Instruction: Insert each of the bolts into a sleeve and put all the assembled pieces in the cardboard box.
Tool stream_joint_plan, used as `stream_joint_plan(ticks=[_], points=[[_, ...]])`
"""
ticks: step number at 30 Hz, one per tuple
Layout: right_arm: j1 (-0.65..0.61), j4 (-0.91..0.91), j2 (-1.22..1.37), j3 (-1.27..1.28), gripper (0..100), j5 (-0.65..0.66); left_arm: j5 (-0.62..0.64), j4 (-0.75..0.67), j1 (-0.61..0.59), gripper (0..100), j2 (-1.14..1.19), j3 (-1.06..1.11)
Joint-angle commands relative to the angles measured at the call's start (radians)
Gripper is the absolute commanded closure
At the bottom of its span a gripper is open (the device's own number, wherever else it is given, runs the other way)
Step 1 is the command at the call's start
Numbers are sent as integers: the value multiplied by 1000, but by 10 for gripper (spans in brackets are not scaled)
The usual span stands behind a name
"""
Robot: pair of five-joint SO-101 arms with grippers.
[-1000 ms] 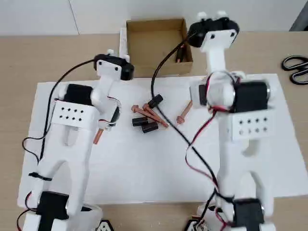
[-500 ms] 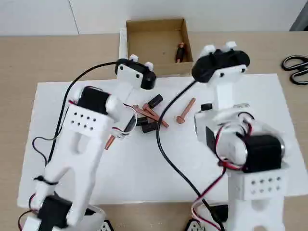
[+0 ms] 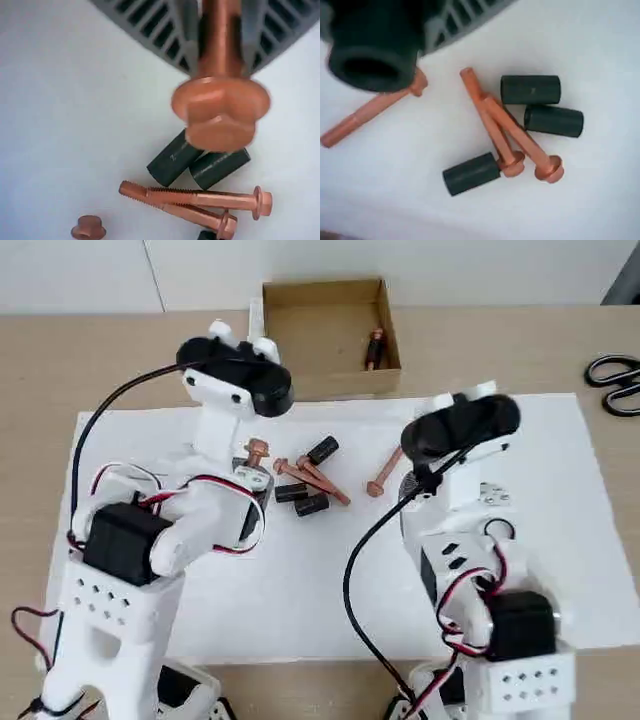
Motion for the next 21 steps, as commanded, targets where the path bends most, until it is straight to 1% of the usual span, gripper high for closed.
stream_joint_plan(ticks=[1,6,10,11,16,19,21], points=[[-2,-237,-94,198,995,-9,11,-12,14,994,-77,2],[-7,-397,-225,391,995,-9,14,-15,11,994,-193,22],[-7,-486,-323,516,995,-9,18,-97,9,994,-219,111],[-7,-510,-349,546,995,-11,35,-123,8,994,-219,140],[-15,-616,-492,721,995,-20,215,-304,9,994,-224,266],[-62,-628,-593,824,994,-97,264,-430,12,994,-226,329],[-111,-627,-665,891,994,-129,270,-497,15,994,-226,364]])
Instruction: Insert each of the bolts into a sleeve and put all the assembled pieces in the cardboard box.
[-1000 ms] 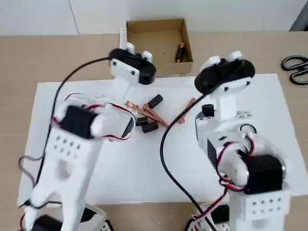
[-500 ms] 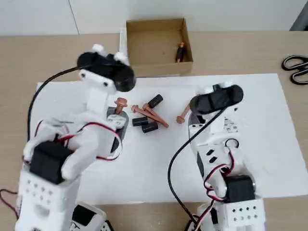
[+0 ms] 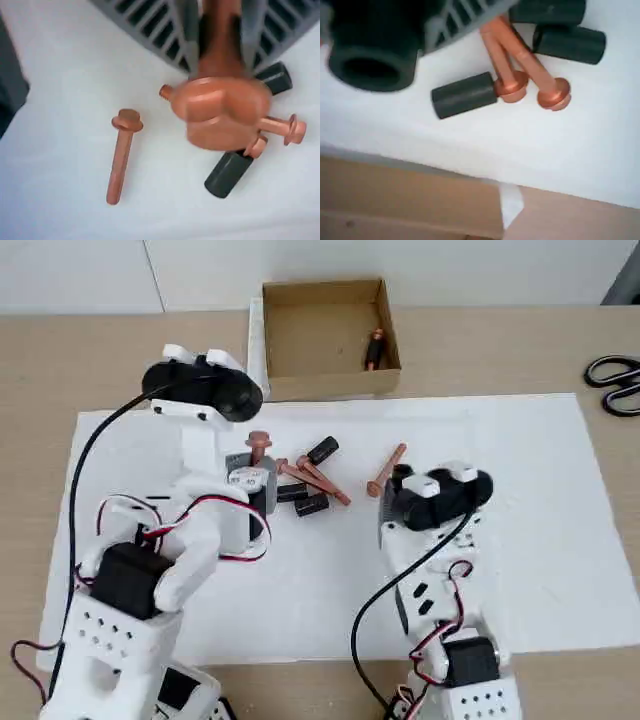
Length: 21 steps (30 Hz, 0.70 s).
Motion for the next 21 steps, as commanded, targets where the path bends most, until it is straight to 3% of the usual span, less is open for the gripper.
stream_joint_plan(ticks=[1,6,11,17,21], points=[[-73,-31,-124,86,994,-51,20,-137,8,994,-25,35],[-163,-7,-108,107,994,-52,20,-207,18,994,-25,54],[-203,8,-108,107,994,-54,21,-255,121,994,-25,61],[-206,25,-108,107,995,-57,21,-489,172,994,-25,196],[-206,28,-108,107,995,-126,28,-612,175,994,-25,320]])
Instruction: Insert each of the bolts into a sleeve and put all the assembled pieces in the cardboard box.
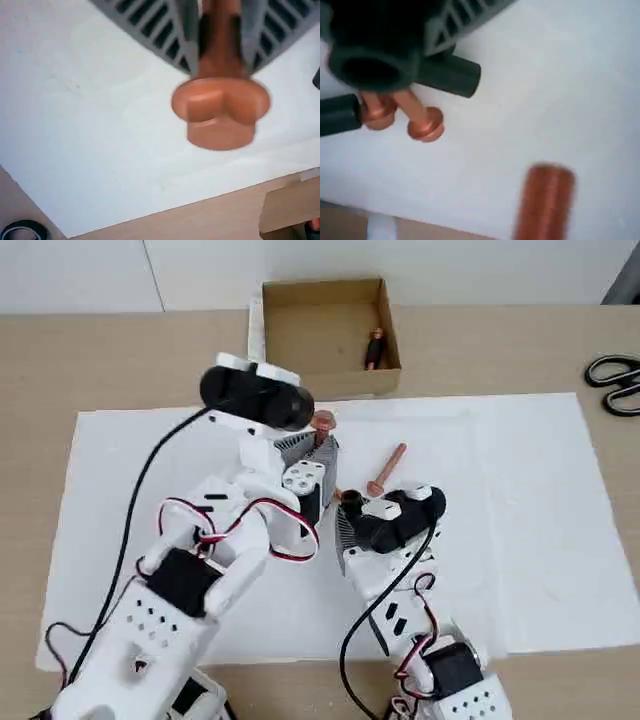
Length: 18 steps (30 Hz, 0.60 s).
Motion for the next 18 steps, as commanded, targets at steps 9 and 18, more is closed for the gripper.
stream_joint_plan(ticks=[9,18], points=[[-47,24,-16,8,995,-54,84,-273,8,994,-18,139],[-61,22,-16,8,995,-54,81,-275,83,994,-17,186]])
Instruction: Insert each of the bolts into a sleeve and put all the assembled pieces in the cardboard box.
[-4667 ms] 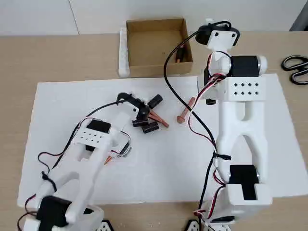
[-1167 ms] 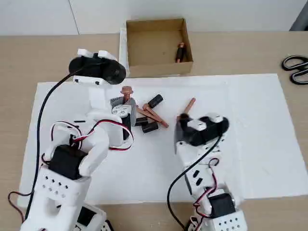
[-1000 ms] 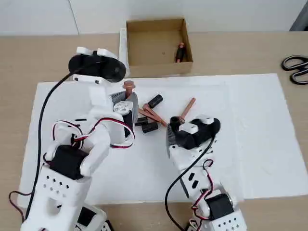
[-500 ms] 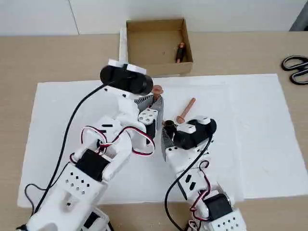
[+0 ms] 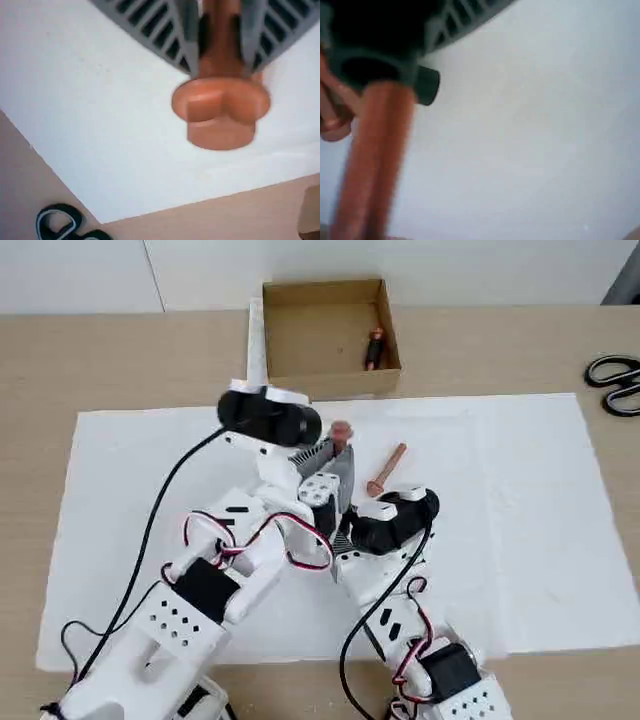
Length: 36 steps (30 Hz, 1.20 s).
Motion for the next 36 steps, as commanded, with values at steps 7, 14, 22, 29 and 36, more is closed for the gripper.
stream_joint_plan(ticks=[7,14,22,29,36], points=[[-2,-1,-16,8,995,-11,3,-31,20,994,-17,13],[-2,-1,-16,8,995,-11,2,-37,18,994,-17,5],[-2,-1,-16,8,995,-11,2,-66,18,994,-18,5],[-2,-1,-16,8,995,-11,0,-86,-12,994,-18,5],[-2,-1,-16,8,995,-11,0,-84,-38,994,-17,13]])
